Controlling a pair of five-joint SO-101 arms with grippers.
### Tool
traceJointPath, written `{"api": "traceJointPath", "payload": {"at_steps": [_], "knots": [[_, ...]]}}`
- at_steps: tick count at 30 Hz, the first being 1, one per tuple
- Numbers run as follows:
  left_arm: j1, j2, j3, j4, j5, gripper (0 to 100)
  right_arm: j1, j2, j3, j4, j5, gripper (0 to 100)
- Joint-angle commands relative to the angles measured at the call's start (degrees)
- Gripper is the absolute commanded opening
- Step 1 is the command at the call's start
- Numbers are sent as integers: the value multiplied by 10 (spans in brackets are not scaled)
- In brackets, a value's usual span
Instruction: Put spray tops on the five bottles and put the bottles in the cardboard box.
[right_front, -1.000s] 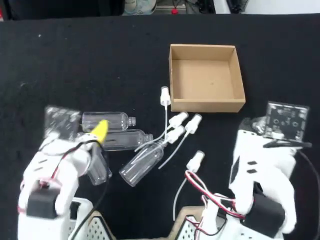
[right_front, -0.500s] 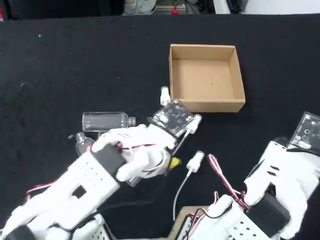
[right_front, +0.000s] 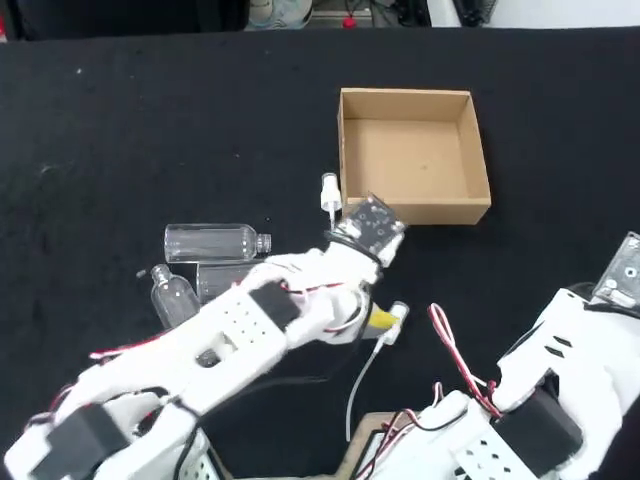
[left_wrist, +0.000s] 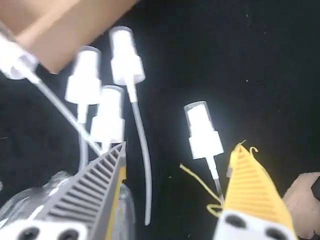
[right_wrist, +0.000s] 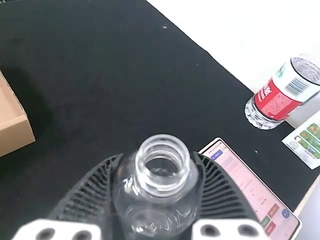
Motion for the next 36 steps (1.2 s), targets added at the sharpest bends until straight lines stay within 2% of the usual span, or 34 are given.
{"api": "traceJointPath", "payload": {"at_steps": [1,8,21,24,29,36], "knots": [[23,82,-34,-36,39,300,9,5,-4,-13,4,85],[44,182,-106,-36,62,300,8,4,-6,-1,4,85],[44,261,-185,-35,65,301,10,0,-7,4,4,86],[43,283,-197,-30,107,303,10,0,-7,4,4,86],[41,315,-253,44,156,302,10,0,-7,4,4,86],[44,374,-323,136,184,299,10,0,-7,4,4,86]]}}
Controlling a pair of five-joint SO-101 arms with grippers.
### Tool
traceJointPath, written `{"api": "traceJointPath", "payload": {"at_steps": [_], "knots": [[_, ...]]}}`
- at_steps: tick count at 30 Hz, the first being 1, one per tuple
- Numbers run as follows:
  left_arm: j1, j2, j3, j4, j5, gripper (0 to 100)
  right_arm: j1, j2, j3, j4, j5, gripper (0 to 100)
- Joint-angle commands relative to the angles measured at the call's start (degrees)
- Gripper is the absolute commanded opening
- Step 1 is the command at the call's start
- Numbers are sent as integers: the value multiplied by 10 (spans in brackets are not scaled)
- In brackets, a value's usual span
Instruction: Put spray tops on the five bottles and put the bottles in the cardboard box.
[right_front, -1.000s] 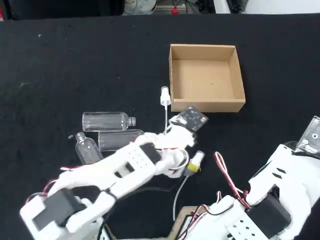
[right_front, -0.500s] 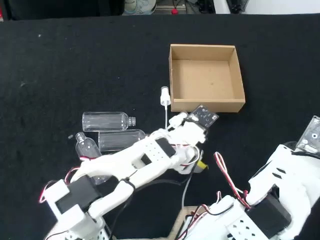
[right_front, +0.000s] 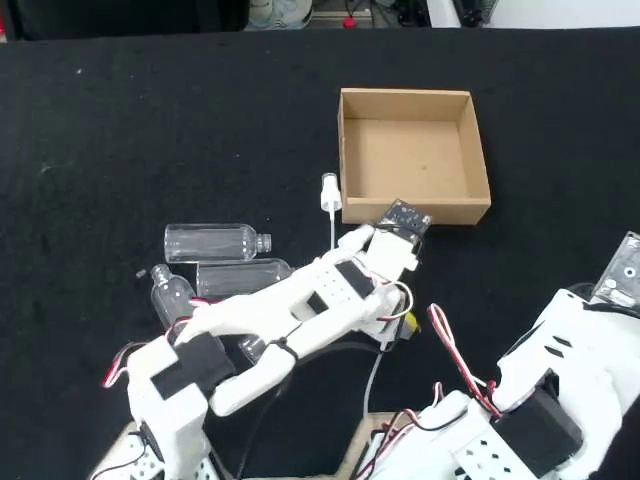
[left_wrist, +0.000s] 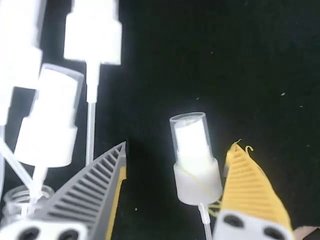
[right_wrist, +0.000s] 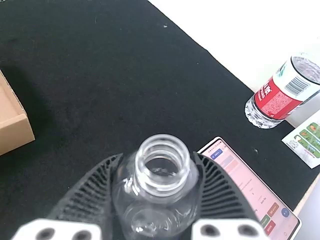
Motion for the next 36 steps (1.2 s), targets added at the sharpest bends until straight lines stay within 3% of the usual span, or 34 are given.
{"api": "traceJointPath", "payload": {"at_steps": [1,3,9,16,20,29,33,36], "knots": [[7,19,-62,52,17,299,10,0,-7,2,4,86],[7,25,-72,69,16,285,10,0,-7,2,4,86],[7,25,-107,120,11,88,10,0,-7,2,4,86],[1,-21,-124,188,-40,102,10,0,-7,2,4,86],[-19,-120,-103,229,-94,102,6,0,-7,2,4,86],[-95,-402,54,234,-187,98,3,0,-8,2,0,86],[-176,-538,105,234,-208,98,-50,0,-8,18,0,86],[-225,-629,149,229,-208,98,-133,0,-9,37,-6,86]]}}
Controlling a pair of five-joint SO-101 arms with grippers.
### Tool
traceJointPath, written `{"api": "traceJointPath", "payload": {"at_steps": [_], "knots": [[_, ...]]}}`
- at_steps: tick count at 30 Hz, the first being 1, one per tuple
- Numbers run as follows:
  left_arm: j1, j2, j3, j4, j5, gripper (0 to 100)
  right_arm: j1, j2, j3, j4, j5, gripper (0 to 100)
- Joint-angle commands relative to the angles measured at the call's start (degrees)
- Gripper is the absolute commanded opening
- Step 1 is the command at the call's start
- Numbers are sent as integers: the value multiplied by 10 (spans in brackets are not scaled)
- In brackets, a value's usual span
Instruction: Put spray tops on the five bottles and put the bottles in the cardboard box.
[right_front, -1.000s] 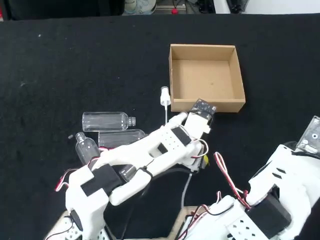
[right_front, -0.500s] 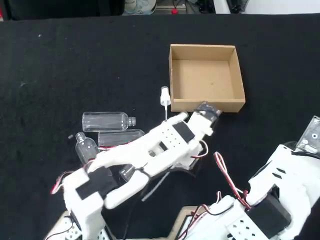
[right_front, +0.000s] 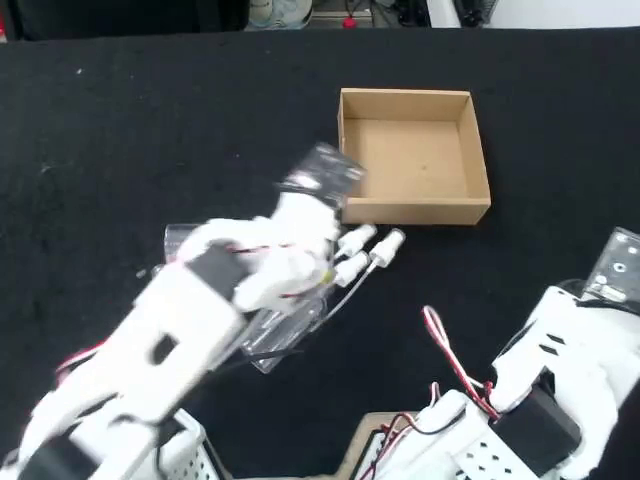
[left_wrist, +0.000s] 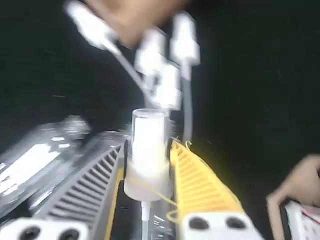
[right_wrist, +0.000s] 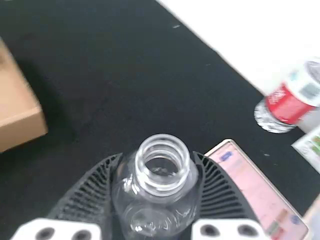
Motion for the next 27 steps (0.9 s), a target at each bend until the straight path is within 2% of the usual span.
{"api": "traceJointPath", "payload": {"at_steps": [1,4,9,11,14,20,27], "knots": [[-78,-159,49,-3,-7,98,-101,0,-9,16,-18,86],[-119,-235,92,-18,-6,98,-206,0,-8,11,-50,85],[-198,-340,151,-80,-2,98,-421,0,-5,-4,-86,85],[-226,-374,163,-98,1,98,-492,5,2,-33,-102,85],[-269,-419,173,-123,42,98,-585,5,37,-132,-113,86],[-299,-484,167,-166,91,98,-695,5,116,-268,-113,85],[-284,-500,167,-316,104,100,-766,5,176,-342,-113,85]]}}
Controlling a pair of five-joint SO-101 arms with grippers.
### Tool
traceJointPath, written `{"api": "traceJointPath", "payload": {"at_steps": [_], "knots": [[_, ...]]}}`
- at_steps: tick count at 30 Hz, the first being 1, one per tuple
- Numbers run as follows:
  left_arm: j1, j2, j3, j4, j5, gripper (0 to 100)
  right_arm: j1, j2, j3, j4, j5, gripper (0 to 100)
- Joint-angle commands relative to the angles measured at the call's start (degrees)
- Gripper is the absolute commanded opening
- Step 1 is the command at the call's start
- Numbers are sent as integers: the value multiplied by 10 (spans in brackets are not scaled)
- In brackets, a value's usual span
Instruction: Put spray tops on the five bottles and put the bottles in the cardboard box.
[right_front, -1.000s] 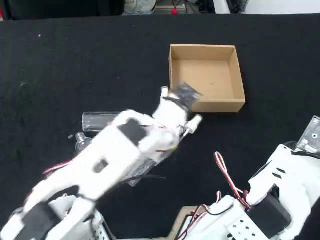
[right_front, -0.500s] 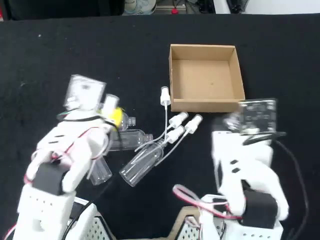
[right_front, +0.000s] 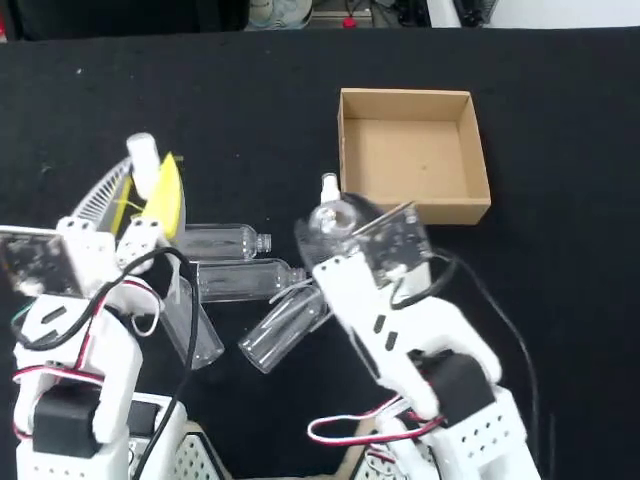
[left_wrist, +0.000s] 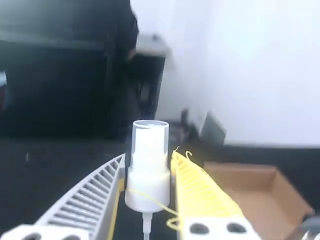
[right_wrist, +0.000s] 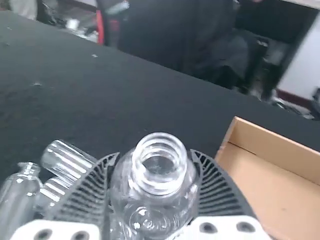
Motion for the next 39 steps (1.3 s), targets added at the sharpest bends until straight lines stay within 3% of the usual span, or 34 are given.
{"api": "traceJointPath", "payload": {"at_steps": [1,13,23,30,39], "knots": [[25,-4,-14,-116,27,101,-35,-2,11,-36,-3,85],[193,-6,-19,-317,50,98,-44,-4,22,-35,-52,85],[247,5,-56,-324,50,102,-45,-3,22,-35,-52,85],[272,106,-97,-376,50,102,-45,-3,22,-35,-51,85],[294,196,-139,-378,50,102,-45,-3,22,-35,-51,85]]}}
